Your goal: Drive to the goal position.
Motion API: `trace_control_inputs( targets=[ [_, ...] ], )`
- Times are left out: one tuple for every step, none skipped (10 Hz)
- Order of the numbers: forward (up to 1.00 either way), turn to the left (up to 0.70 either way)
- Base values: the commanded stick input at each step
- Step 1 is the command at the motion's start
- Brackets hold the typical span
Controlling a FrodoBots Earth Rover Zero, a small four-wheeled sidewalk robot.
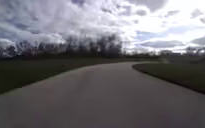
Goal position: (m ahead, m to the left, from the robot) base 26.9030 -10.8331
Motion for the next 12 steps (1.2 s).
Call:
trace_control_inputs(
  targets=[
    [0.99,0.0],
    [0.99,0.0],
    [0.99,0.0],
    [0.99,0.0],
    [1.0,0.0],
    [0.99,0.0],
    [0.99,0.0],
    [0.99,0.0],
    [0.99,0.0],
    [0.99,0.0],
    [0.99,0.0],
    [0.99,0.0]
  ],
)
